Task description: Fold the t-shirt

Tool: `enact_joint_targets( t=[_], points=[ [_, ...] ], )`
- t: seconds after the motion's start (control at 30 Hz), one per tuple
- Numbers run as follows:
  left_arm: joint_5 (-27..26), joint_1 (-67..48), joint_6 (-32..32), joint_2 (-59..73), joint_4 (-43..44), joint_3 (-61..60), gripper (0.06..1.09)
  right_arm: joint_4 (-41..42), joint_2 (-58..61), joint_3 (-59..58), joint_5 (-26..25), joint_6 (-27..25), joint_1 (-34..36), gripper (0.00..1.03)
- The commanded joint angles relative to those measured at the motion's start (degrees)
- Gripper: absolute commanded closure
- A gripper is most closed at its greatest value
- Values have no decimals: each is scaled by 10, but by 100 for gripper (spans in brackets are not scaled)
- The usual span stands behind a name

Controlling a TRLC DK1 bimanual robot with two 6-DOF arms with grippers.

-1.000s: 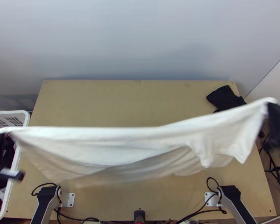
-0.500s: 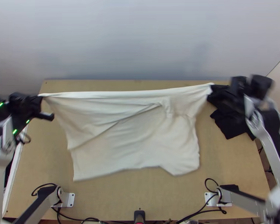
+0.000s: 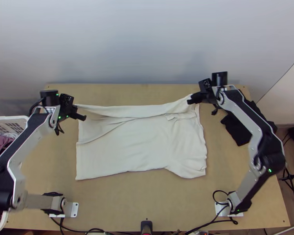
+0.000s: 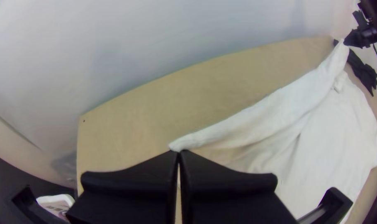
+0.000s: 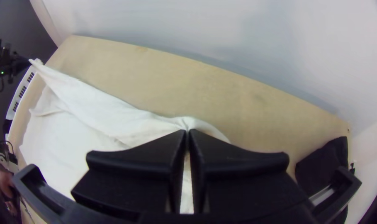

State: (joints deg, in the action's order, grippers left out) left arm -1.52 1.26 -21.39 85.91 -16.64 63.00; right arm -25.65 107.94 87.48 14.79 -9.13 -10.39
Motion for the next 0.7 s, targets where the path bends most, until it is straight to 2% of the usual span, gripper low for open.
enact_joint_targets(
  t=[0.0, 0.13, 0.27, 0.37, 0.67],
  points=[
    [34, 30, 29, 80, 31, 38, 104, 8, 82, 90, -28, -14, -5, 100],
    [49, 40, 30, 102, 44, 64, 104, 8, 111, 161, -43, -7, -3, 100],
    [61, 58, 63, 130, 44, 100, 104, 2, 141, 229, -49, 32, 5, 100],
    [62, 47, 44, 151, 42, 91, 104, -44, 178, 266, -49, 26, 4, 99],
    [65, 30, 38, 185, 49, 106, 104, -48, 234, 292, -50, 25, 26, 99]
  ],
)
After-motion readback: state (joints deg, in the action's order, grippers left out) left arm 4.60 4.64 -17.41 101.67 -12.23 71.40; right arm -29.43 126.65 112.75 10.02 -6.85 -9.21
